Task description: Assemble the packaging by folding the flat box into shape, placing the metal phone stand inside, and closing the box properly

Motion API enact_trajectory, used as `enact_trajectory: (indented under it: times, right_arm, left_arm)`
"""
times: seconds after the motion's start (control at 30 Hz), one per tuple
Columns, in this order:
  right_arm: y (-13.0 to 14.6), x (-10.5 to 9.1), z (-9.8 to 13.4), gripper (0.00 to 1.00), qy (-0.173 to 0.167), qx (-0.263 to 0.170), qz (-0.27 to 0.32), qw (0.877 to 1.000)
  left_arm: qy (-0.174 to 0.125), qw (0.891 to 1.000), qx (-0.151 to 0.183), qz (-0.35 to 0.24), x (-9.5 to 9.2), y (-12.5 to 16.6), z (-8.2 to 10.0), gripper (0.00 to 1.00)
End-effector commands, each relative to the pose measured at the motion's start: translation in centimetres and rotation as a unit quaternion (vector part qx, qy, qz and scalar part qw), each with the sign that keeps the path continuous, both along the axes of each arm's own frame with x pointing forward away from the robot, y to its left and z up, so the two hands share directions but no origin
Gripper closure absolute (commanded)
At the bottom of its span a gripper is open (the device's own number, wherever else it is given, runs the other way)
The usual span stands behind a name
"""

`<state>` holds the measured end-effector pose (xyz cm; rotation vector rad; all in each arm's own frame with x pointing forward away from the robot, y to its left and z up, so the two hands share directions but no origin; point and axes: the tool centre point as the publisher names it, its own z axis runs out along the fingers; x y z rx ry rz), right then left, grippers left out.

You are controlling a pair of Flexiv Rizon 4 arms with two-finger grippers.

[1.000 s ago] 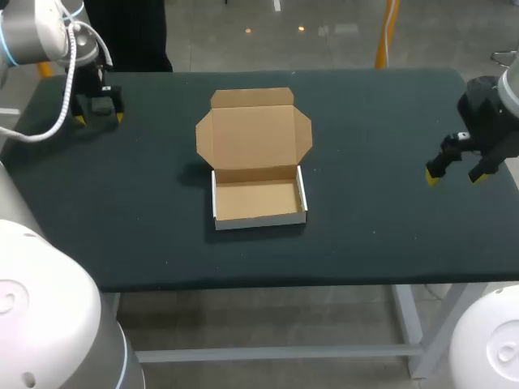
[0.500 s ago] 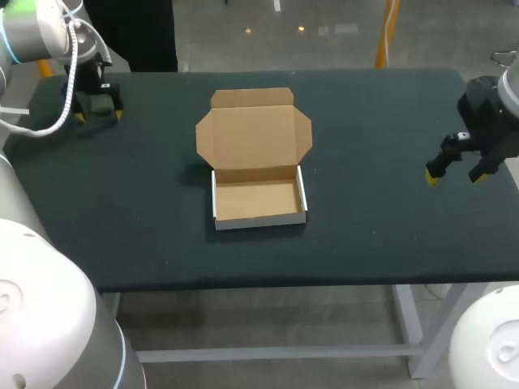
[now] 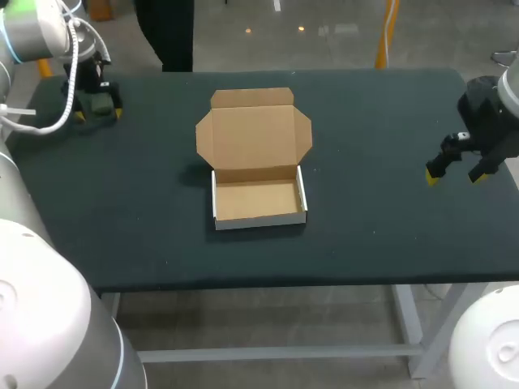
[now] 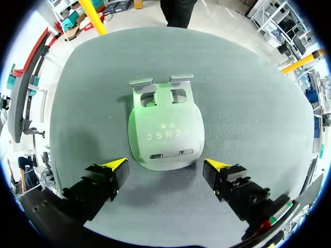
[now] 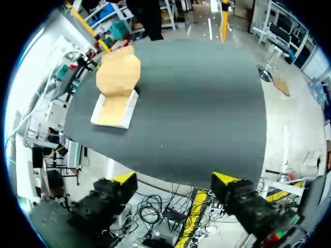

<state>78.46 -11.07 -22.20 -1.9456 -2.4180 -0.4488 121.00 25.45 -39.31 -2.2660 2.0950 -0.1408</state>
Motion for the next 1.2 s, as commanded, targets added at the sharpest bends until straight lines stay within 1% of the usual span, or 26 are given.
enact_trajectory:
  times: [0.03,0.8,1.2]
  right_arm:
    - [0.0,-0.1,0.1,0.0,0.001,-0.001,0.0,1.0]
    - [0.0,-0.1,0.1,0.0,0.001,-0.001,0.0,1.0]
    - [0.0,-0.1,0.1,0.0,0.001,-0.001,0.0,1.0]
  left_arm:
    - [0.023,1.0,-0.002,-0.001,1.1,0.2,-0.4,0.0]
    - [0.02,1.0,0.001,-0.004,2.8,0.4,-0.3,0.0]
    - [0.019,1.0,0.0,-0.004,3.9,0.6,-0.5,0.04]
